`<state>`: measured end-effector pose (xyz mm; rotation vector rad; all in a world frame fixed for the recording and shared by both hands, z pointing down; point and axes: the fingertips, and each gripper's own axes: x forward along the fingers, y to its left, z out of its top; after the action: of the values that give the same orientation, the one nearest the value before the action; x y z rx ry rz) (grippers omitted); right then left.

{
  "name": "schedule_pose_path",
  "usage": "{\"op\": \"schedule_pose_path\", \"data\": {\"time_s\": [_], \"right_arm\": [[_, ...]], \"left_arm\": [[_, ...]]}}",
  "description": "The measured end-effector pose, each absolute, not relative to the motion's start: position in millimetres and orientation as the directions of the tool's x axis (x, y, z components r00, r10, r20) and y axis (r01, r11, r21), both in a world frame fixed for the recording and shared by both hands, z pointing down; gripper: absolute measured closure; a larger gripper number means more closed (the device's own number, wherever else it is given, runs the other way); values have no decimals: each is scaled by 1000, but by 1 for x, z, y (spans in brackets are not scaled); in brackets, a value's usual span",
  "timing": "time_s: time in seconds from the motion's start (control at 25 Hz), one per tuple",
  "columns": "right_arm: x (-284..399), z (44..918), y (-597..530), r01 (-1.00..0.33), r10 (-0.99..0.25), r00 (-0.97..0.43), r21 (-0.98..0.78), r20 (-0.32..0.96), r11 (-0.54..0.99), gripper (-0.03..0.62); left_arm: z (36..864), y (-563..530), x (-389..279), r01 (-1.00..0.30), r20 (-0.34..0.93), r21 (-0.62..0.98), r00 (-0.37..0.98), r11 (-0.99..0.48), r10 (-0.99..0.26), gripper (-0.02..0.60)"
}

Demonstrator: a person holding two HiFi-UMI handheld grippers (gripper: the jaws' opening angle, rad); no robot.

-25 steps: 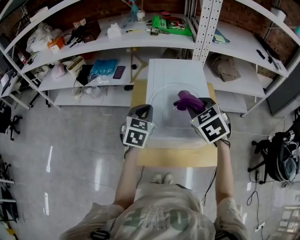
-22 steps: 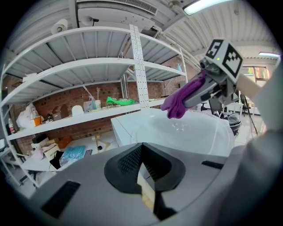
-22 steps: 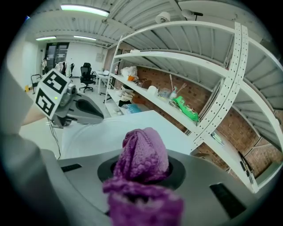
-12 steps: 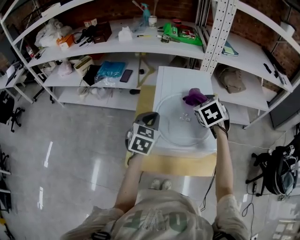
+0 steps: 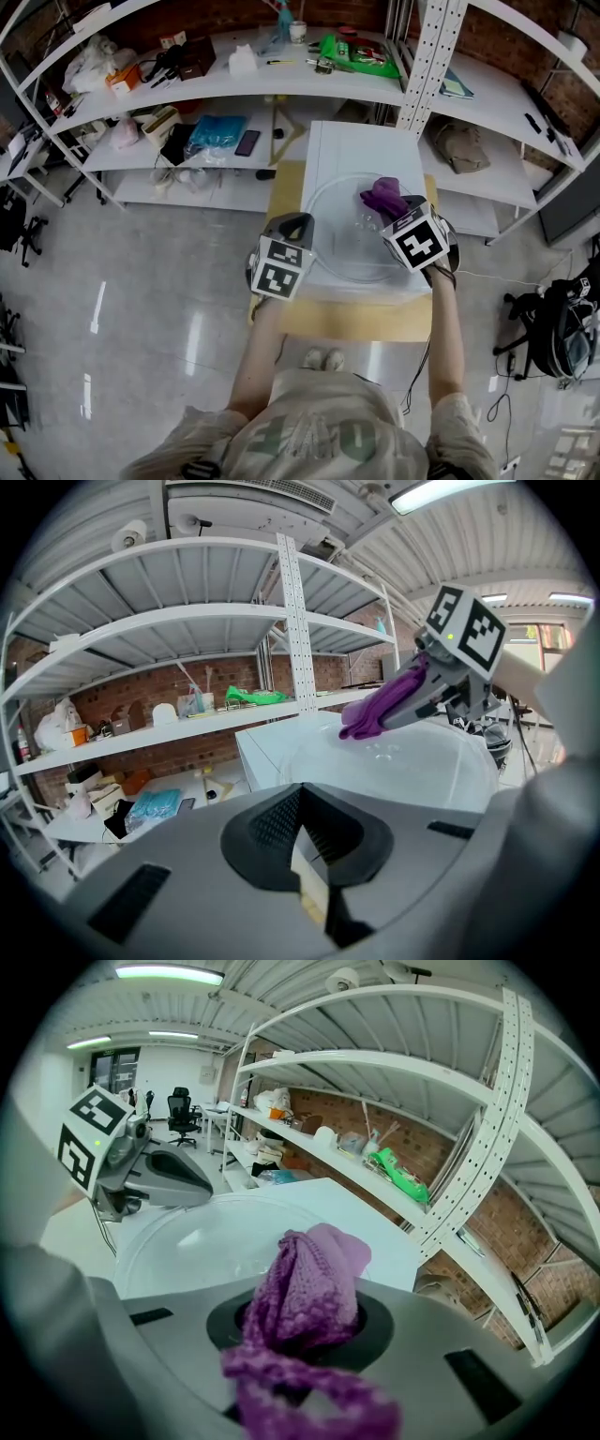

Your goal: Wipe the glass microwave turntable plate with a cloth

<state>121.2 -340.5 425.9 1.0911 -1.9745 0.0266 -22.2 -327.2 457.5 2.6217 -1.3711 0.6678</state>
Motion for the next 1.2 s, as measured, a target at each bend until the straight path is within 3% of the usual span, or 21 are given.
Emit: {"op": "schedule_pose_path", "data": {"time_s": [1.2], "right_arm": [[92,430,-198,-563,-591,-301,361,749,744,537]], "left_arm": [[453,-327,-23,-801,417,-112,499,-588,-760,580]]}}
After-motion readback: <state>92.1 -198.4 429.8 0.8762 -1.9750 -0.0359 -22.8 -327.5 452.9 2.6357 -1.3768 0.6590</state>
